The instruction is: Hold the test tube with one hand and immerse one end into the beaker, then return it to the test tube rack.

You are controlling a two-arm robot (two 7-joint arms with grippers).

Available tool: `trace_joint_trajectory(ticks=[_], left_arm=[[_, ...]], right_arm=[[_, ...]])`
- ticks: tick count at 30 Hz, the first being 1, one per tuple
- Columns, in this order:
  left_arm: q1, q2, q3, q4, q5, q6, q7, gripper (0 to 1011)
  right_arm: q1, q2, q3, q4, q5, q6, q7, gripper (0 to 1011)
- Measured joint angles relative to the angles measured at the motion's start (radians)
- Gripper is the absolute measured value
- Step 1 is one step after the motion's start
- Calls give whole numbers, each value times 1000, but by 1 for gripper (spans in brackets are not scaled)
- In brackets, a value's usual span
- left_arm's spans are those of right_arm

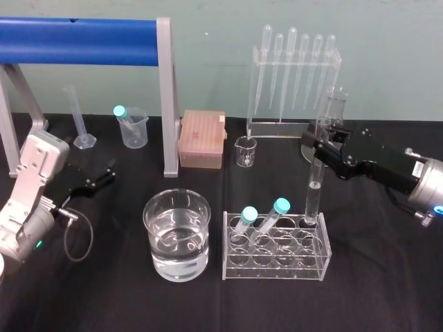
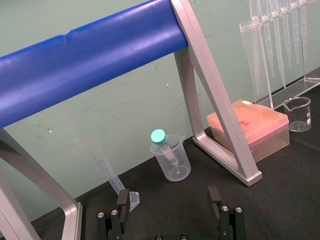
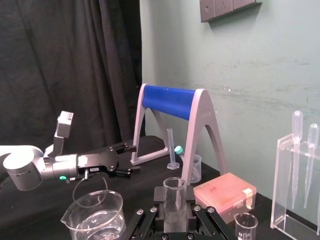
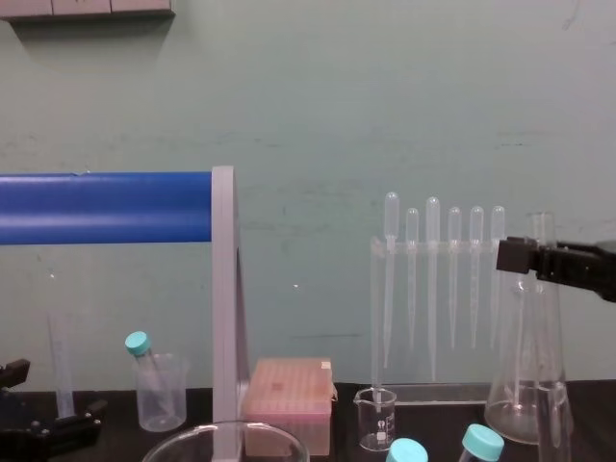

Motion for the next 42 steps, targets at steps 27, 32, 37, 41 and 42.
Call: trace_joint_trajectory(ticks=[27,32,37,41,42], left_arm=[[0,0,0,0,0,0,0,1000],[0,0,0,0,0,0,0,1000],[0,0,0,0,0,0,0,1000],[0,0,0,0,0,0,0,1000],[0,0,0,0,0,0,0,1000]], right_arm=[[65,-1,-80,99,-27,53,72,242],[75,-10,-92,126,-30,50,88,242],[88,-25,-102,152,-31,40,104,242],[100,-33,-111,165,-35,36,113,242],[102,-34,-114,168,-37,37,114,242]])
